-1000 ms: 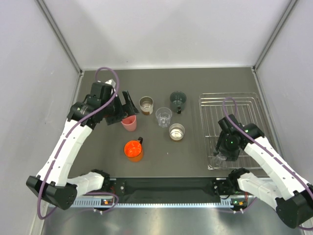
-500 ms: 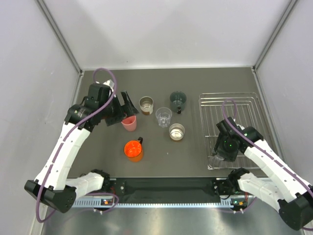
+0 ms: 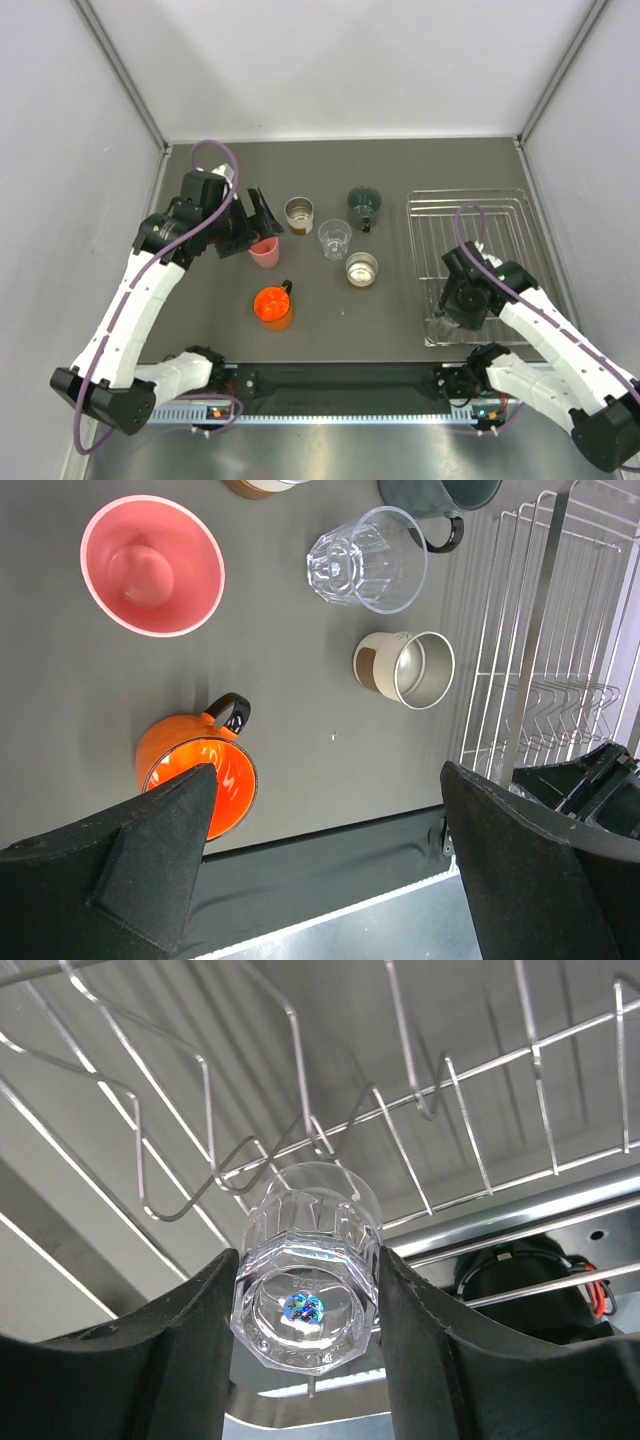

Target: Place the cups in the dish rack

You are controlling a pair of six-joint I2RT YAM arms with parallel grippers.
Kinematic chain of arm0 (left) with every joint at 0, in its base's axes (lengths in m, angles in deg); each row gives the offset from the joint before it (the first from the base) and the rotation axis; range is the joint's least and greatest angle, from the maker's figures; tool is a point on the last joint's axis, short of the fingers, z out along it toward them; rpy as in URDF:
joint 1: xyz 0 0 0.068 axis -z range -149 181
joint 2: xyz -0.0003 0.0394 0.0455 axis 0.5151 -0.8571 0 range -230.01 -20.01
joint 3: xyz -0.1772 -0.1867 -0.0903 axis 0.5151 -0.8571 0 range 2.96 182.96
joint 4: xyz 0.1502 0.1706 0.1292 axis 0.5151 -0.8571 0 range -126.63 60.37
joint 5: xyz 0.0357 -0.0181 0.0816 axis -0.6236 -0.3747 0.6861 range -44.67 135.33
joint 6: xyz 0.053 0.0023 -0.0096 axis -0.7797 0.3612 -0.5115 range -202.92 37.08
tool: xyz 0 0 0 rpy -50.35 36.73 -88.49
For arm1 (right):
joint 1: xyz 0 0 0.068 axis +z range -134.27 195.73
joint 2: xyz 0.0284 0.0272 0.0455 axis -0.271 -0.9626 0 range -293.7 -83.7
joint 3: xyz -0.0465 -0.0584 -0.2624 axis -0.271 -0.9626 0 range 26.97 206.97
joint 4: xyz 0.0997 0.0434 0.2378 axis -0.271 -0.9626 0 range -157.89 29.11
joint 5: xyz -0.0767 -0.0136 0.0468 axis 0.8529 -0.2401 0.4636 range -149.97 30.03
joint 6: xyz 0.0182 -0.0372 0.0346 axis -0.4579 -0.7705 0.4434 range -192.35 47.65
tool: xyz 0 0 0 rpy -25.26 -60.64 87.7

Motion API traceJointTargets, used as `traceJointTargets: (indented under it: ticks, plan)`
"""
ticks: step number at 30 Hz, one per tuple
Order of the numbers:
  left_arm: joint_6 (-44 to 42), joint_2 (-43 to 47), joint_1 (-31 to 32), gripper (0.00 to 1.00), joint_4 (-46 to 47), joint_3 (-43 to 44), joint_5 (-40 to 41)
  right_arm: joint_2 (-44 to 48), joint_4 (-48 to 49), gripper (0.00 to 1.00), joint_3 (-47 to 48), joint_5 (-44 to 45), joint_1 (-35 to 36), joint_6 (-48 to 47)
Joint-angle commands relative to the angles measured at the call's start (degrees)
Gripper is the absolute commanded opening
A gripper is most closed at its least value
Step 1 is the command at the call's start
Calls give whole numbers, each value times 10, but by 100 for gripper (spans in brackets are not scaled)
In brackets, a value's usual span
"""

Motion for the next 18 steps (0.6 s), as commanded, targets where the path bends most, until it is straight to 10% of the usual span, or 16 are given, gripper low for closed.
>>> traceJointTargets:
  ticks: [1, 6, 12, 18]
  plan:
    - [7, 10, -3, 98, 0, -2, -10, 8, 5, 0, 1, 30, 13, 14]
    - [8, 7, -3, 98, -1, -2, -15, -5, 9, 0, -2, 45, 16, 16]
    - [11, 7, -4, 98, -1, -6, -16, -4, 18, 33, -15, 35, 29, 20]
    - [17, 6, -4, 97, 1, -14, -22, -8, 19, 45, -9, 28, 45, 19]
